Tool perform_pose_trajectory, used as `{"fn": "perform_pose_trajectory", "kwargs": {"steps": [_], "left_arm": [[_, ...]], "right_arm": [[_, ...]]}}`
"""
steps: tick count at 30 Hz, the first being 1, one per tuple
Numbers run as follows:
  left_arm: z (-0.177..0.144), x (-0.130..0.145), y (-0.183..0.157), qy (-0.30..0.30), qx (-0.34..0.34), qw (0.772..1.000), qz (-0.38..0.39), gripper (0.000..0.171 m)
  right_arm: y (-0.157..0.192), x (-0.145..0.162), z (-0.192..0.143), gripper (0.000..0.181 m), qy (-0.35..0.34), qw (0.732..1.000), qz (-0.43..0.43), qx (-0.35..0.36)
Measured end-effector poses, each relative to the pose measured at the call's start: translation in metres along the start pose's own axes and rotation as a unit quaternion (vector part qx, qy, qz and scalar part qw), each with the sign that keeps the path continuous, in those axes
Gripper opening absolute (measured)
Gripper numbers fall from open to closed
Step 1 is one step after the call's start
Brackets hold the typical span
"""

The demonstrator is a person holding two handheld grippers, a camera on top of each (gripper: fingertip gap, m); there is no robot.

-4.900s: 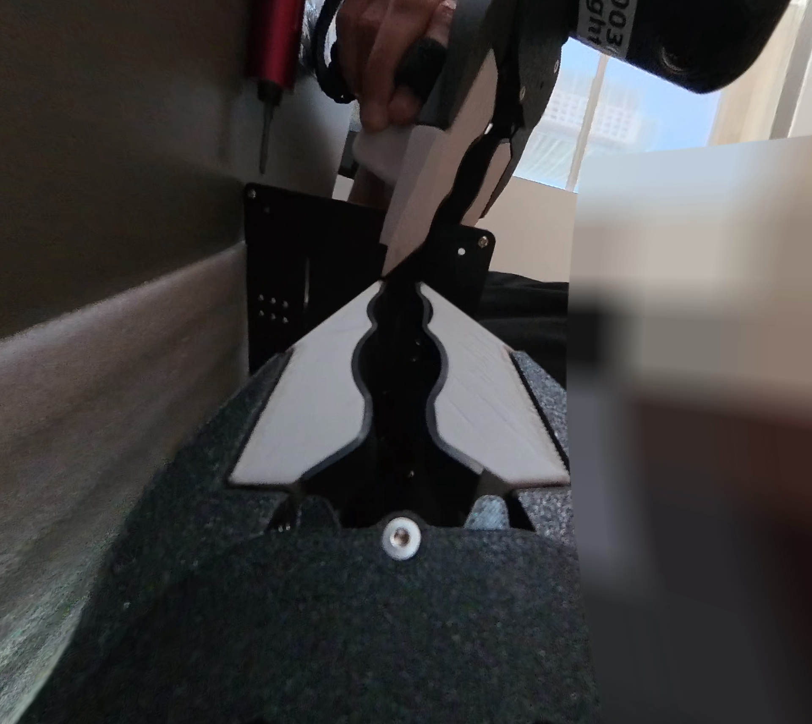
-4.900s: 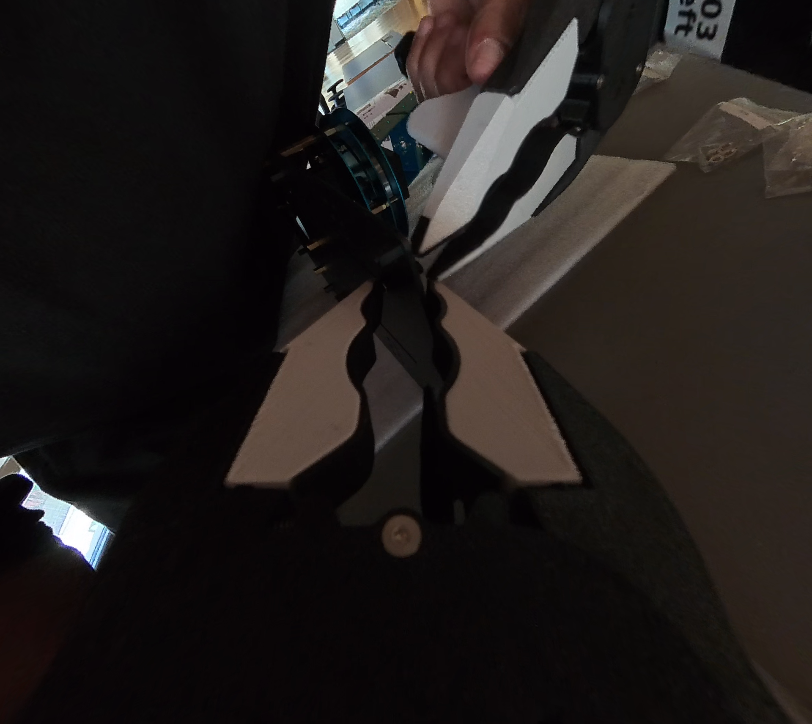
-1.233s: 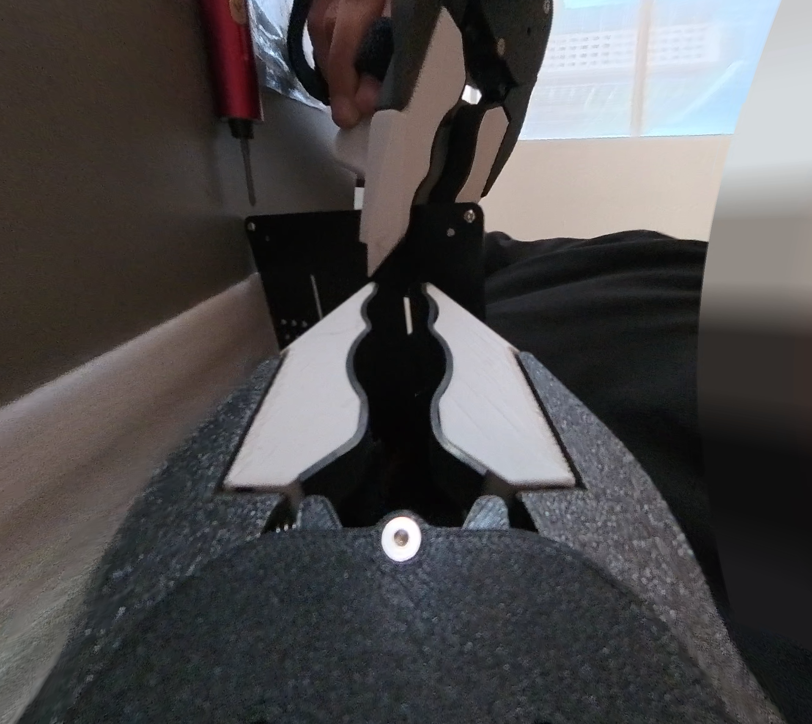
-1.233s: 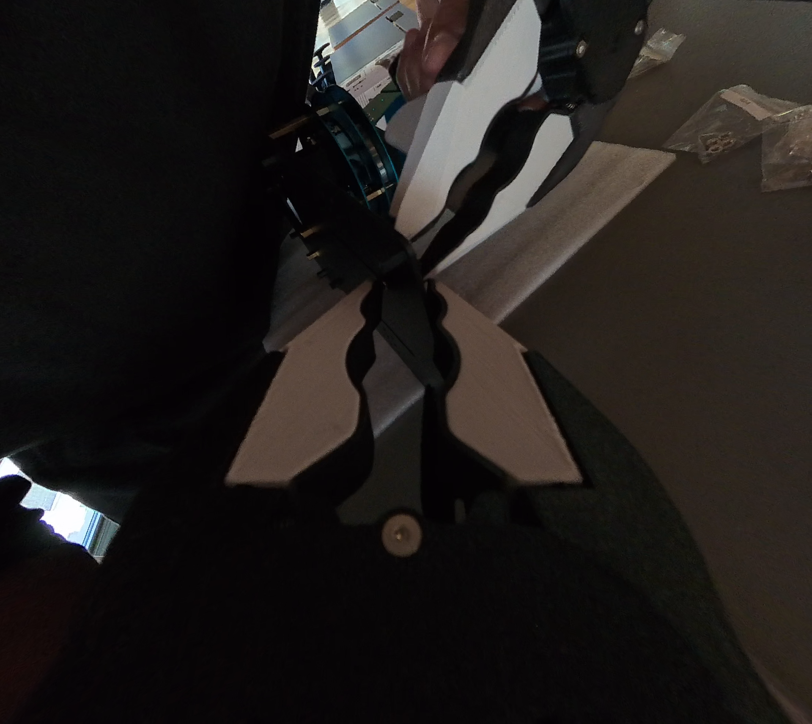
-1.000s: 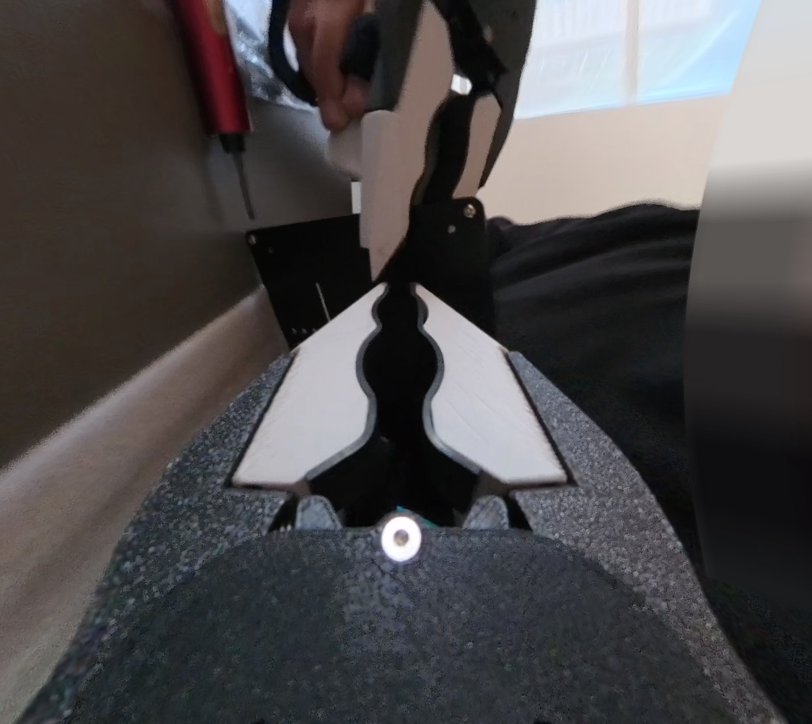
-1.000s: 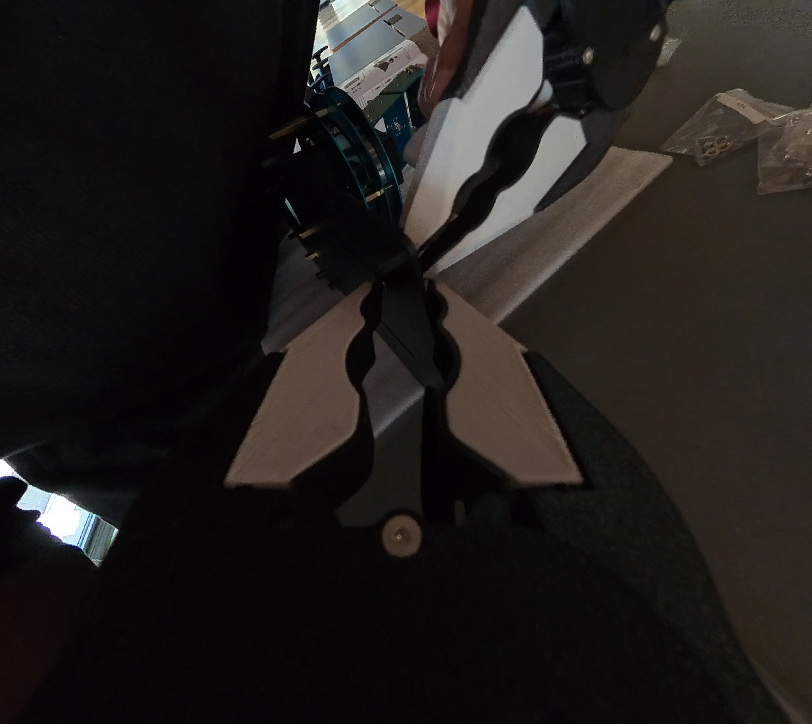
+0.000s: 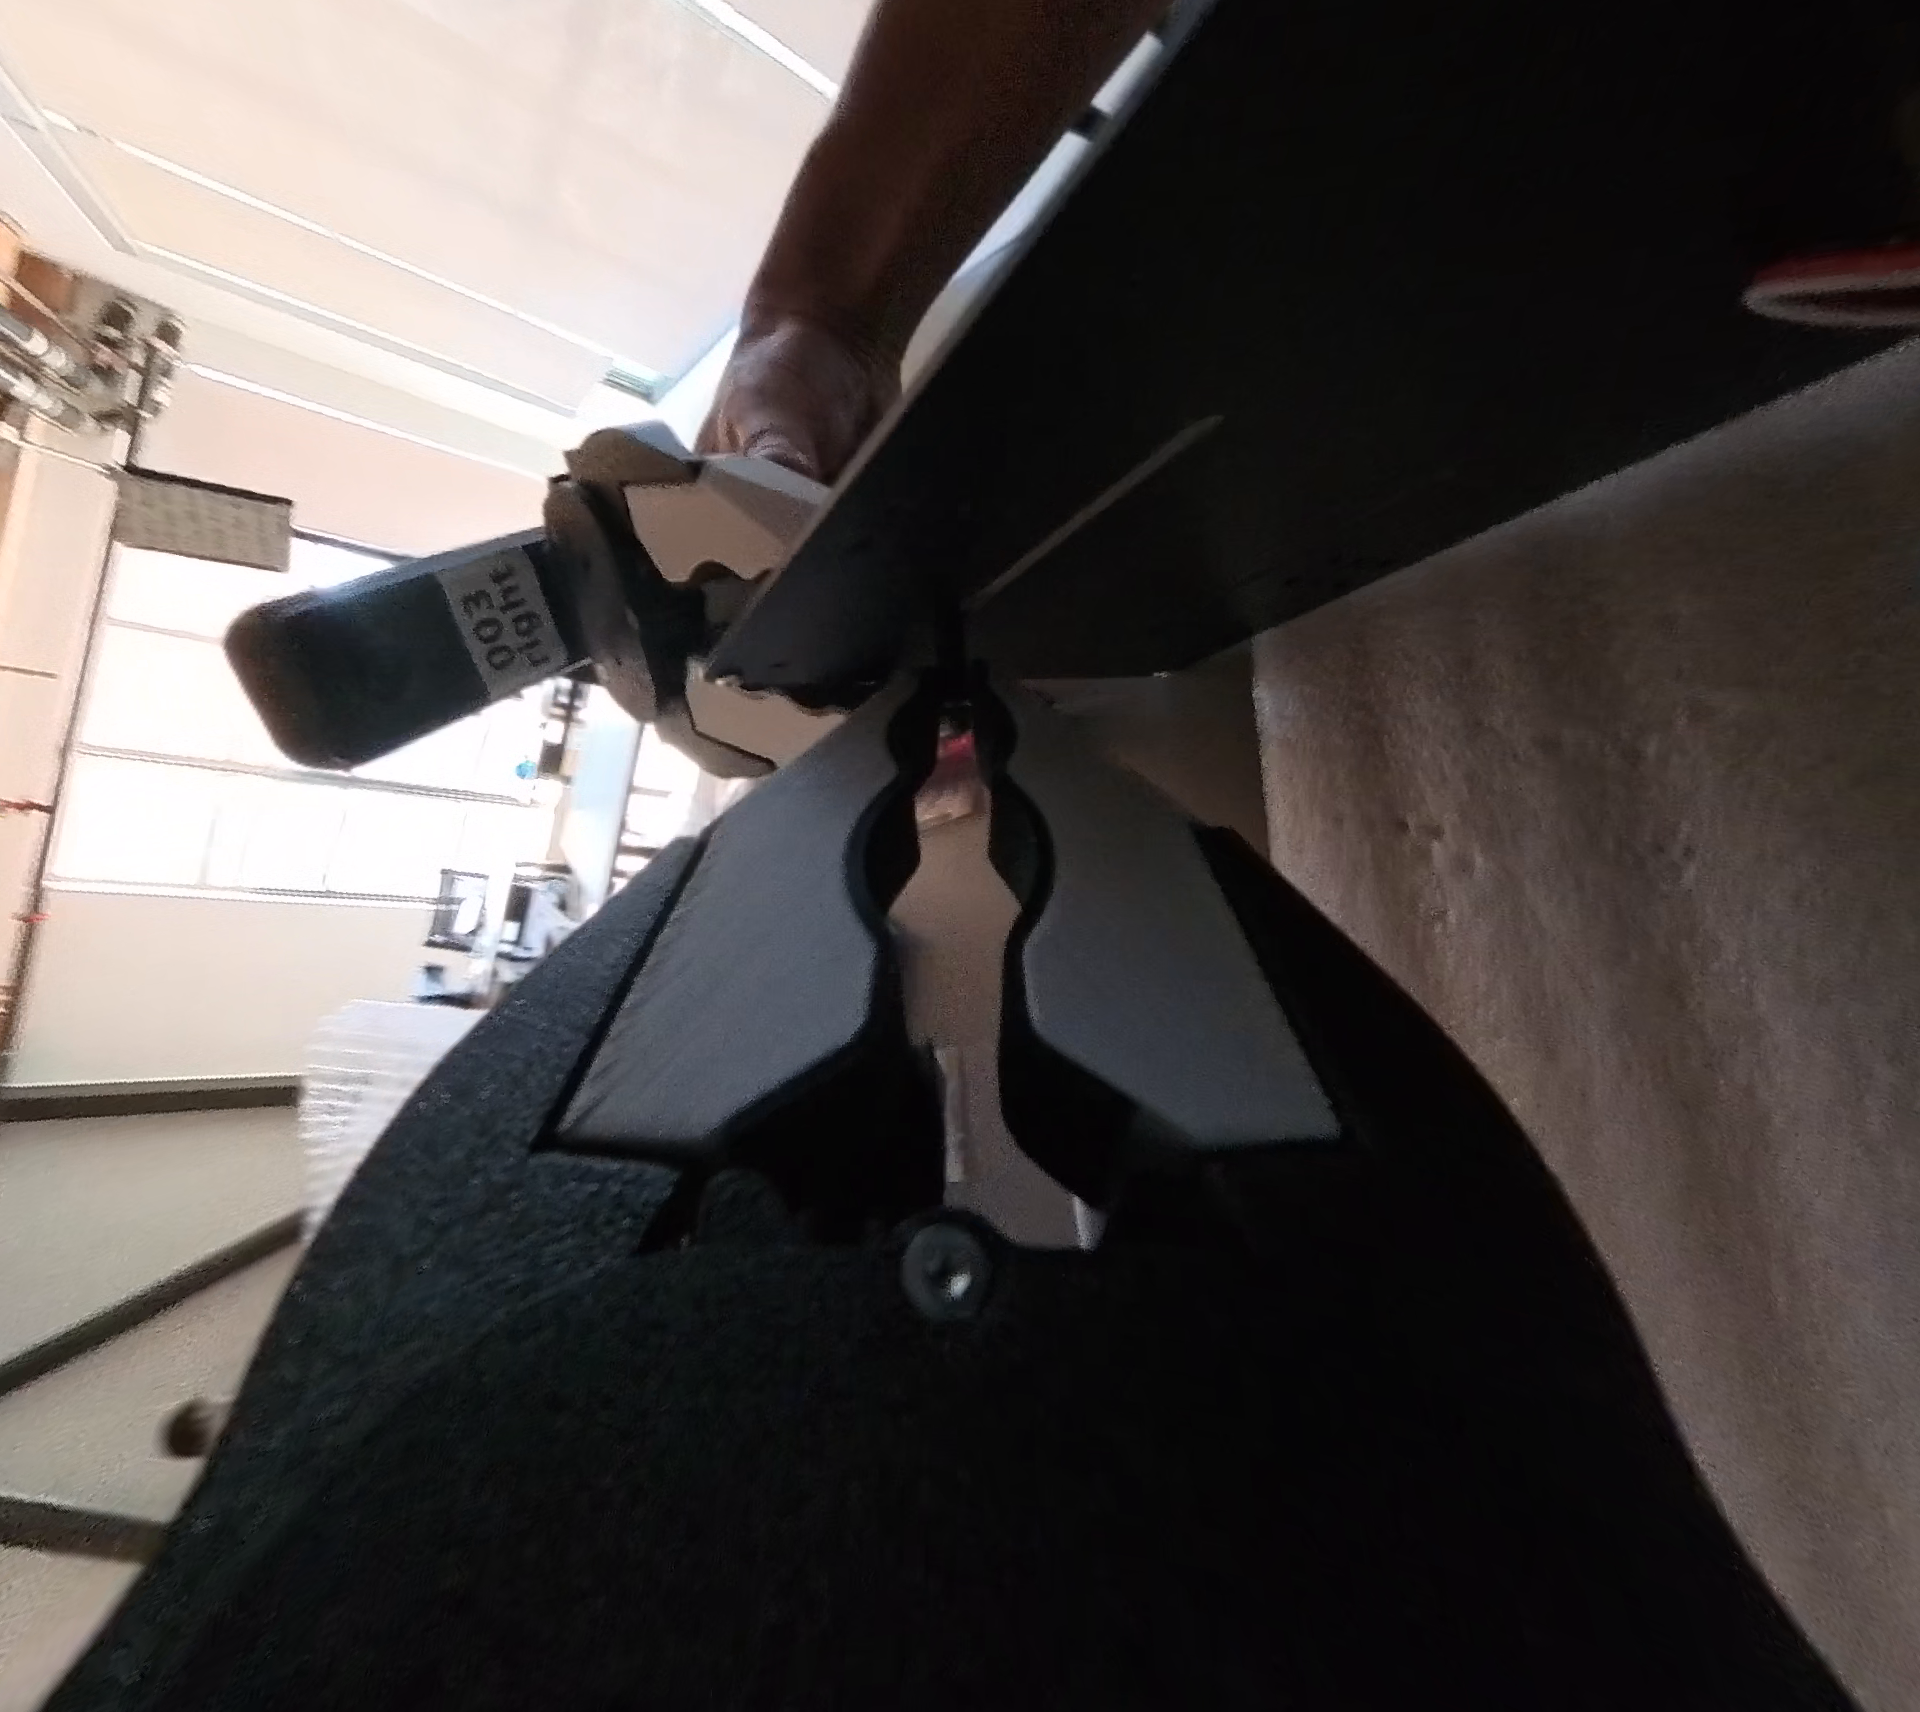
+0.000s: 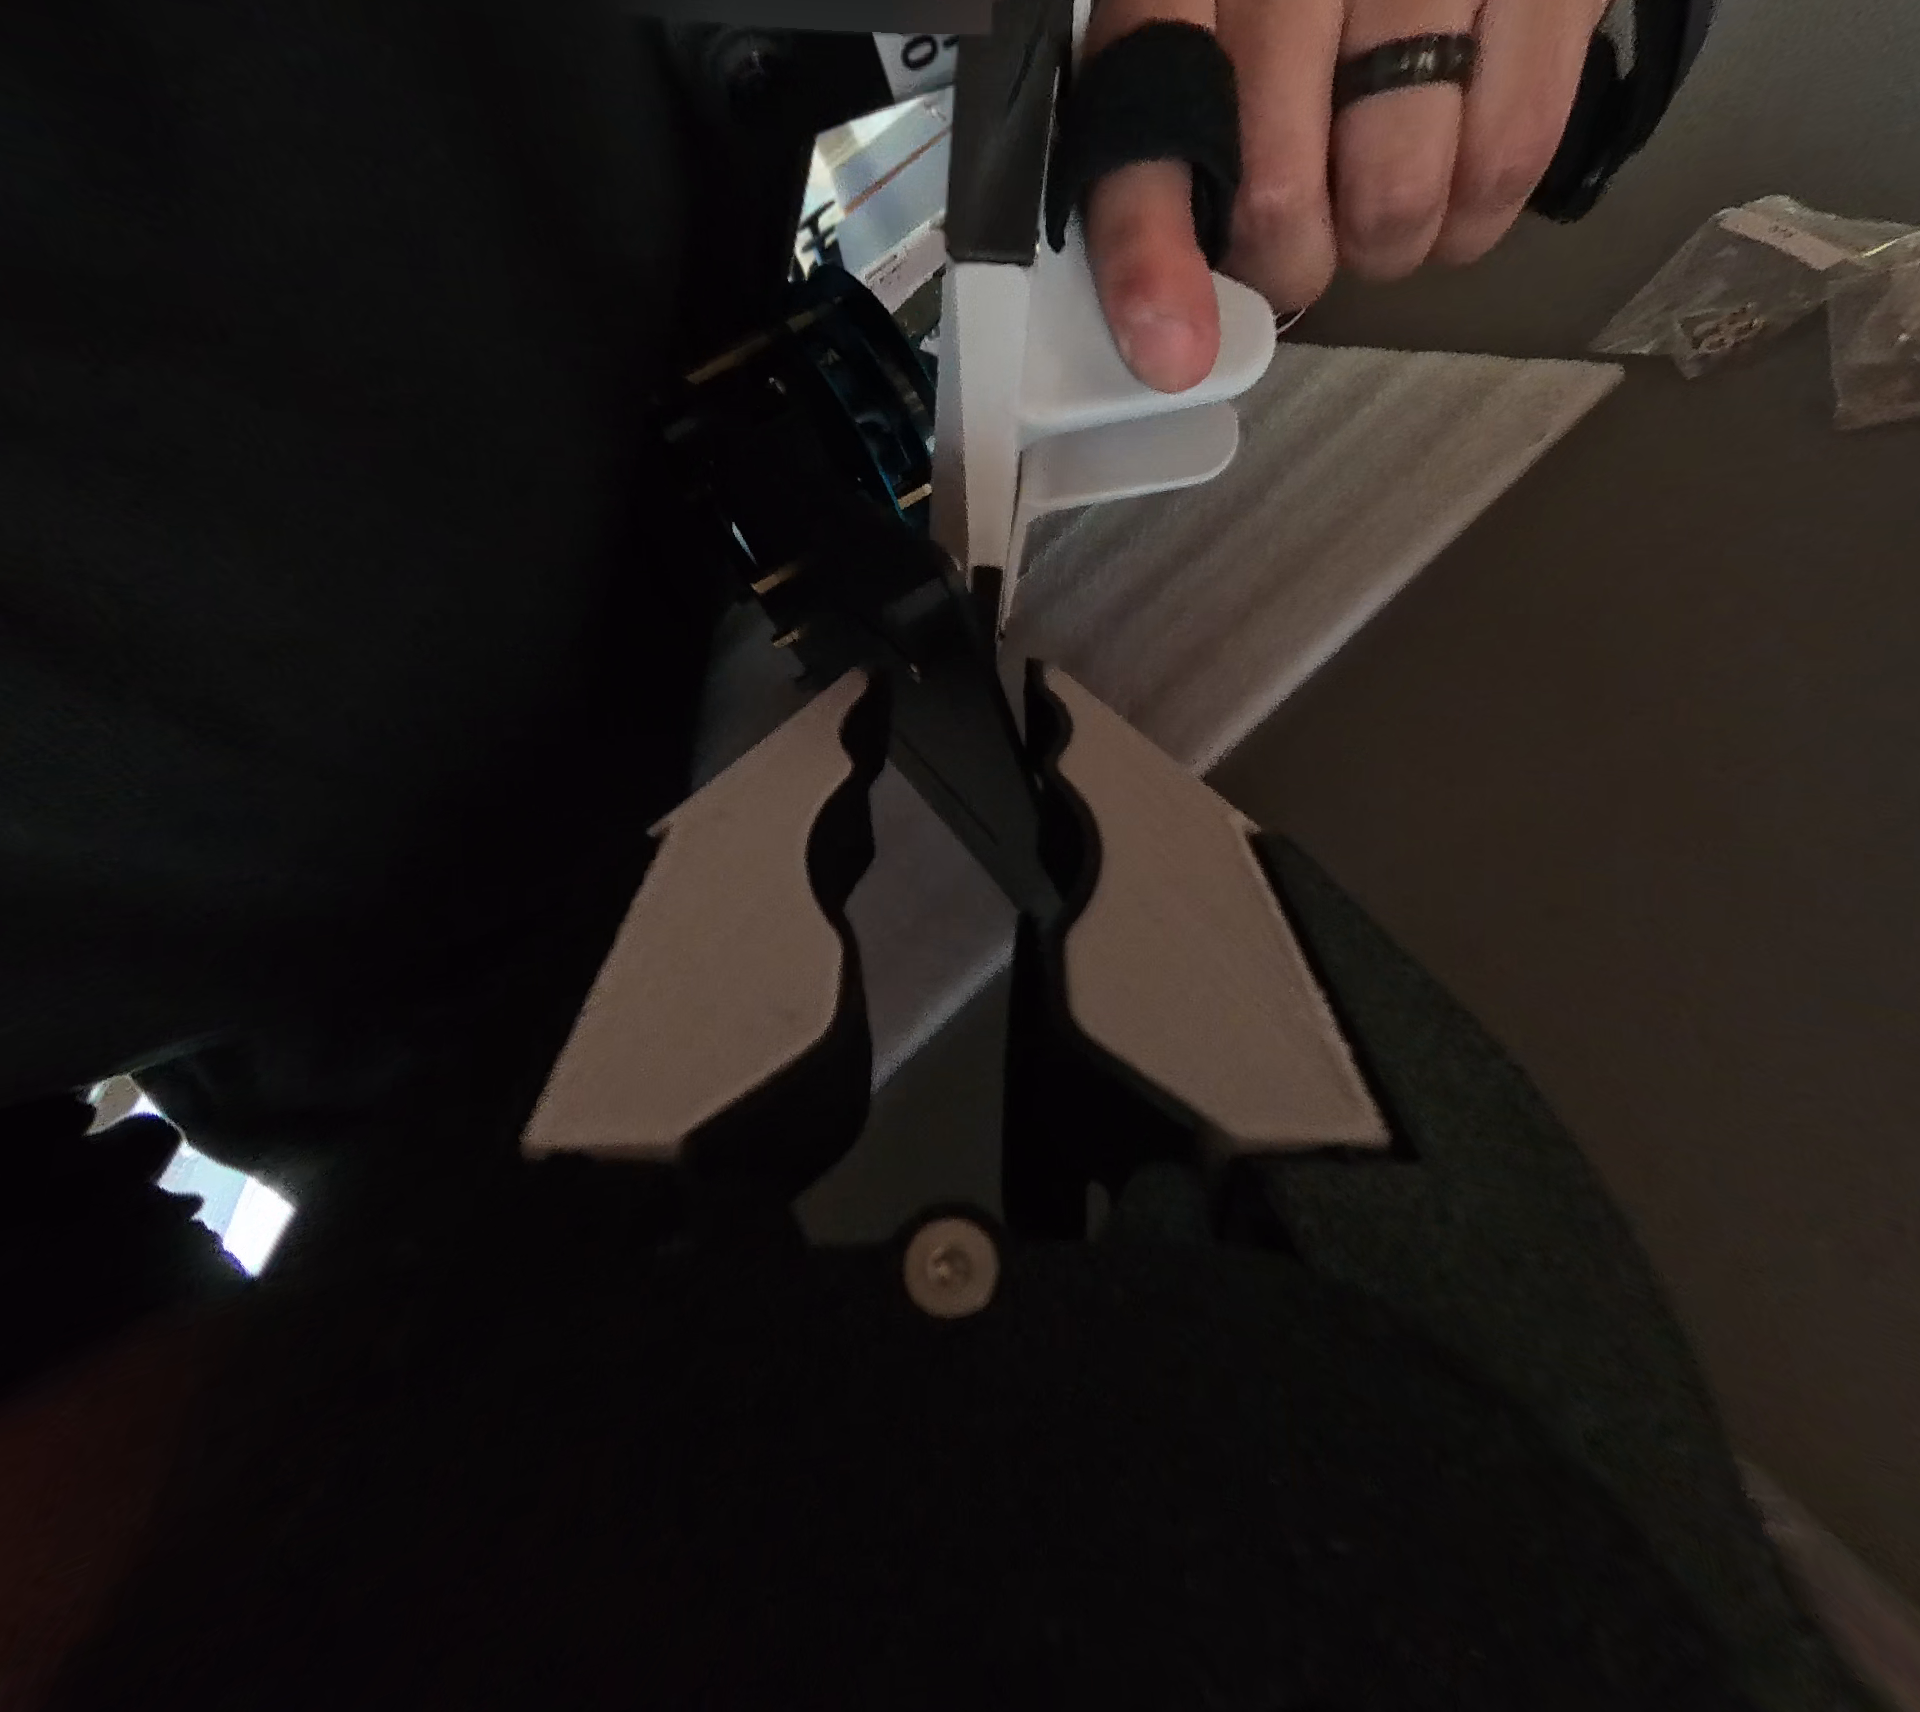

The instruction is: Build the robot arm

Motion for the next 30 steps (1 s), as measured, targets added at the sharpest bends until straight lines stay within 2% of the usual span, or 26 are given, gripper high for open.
{"fn": "perform_pose_trajectory", "kwargs": {"steps": [3, 4, 9, 12, 14, 15, 16, 17, 19, 21, 22, 23, 26, 28, 30], "left_arm": [[0.001, 0.0, 0.001, -0.006, 0.029, 0.996, -0.078, 0.004], [0.001, 0.0, 0.001, -0.004, 0.033, 0.995, -0.089, 0.004], [0.002, 0.0, 0.003, 0.004, 0.056, 0.99, -0.13, 0.004], [0.0, 0.002, 0.001, 0.004, 0.095, 0.97, -0.225, 0.005], [-0.004, 0.008, -0.002, 0.003, 0.128, 0.938, -0.322, 0.008], [-0.007, 0.011, -0.004, -0.005, 0.151, 0.909, -0.389, 0.01], [-0.01, 0.012, -0.004, -0.017, 0.177, 0.867, -0.465, 0.01], [-0.011, 0.01, -0.005, -0.035, 0.209, 0.809, -0.548, 0.01], [-0.009, 0.007, 0.003, -0.075, 0.249, 0.66, -0.704, 0.016], [-0.003, 0.008, 0.012, -0.113, 0.261, 0.506, -0.814, 0.021], [0.0, 0.01, 0.014, -0.123, 0.263, 0.445, -0.847, 0.022], [0.004, 0.01, 0.012, -0.122, 0.267, 0.405, -0.866, 0.023], [0.01, 0.009, 0.011, -0.124, 0.27, 0.318, -0.9, 0.021], [0.011, 0.006, 0.013, -0.127, 0.271, 0.277, -0.913, 0.018], [0.011, 0.0, 0.01, -0.12, 0.282, 0.253, -0.918, 0.016]], "right_arm": [[0.001, -0.002, 0.0, 0.025, -0.016, 1.0, 0.009, -0.006], [-0.002, -0.002, -0.001, 0.02, -0.018, 1.0, 0.01, 0.003], [-0.002, -0.002, 0.0, 0.019, -0.02, 1.0, 0.004, 0.005], [-0.002, -0.002, 0.0, 0.019, -0.014, 1.0, -0.004, 0.011], [-0.002, -0.002, -0.001, 0.019, -0.014, 1.0, -0.006, 0.01], [-0.002, -0.002, -0.001, 0.019, -0.016, 1.0, -0.007, 0.01], [-0.002, -0.002, -0.001, 0.019, -0.017, 1.0, -0.009, 0.01], [-0.002, -0.002, -0.001, 0.019, -0.017, 1.0, -0.011, 0.011], [-0.002, -0.002, -0.001, 0.019, -0.017, 1.0, -0.015, 0.013], [-0.002, -0.002, -0.001, 0.019, -0.018, 1.0, -0.016, 0.014], [-0.002, -0.002, -0.001, 0.019, -0.018, 1.0, -0.017, 0.014], [-0.002, -0.002, -0.001, 0.019, -0.017, 1.0, -0.018, 0.016], [-0.002, -0.002, -0.001, 0.02, -0.013, 1.0, -0.02, 0.02], [-0.002, -0.002, -0.001, 0.019, -0.011, 0.999, -0.022, 0.021], [-0.002, -0.002, -0.001, 0.019, -0.011, 0.999, -0.022, 0.022]]}}
Point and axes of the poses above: each gripper's, where its closed fingertips meet, z out along the fingers, x out of its underside, y = z × x across the jaws, the point moved 1 cm from there along -z, back along the fingers, and after that the axes turned 13 degrees about z, right-handed, at the moved point
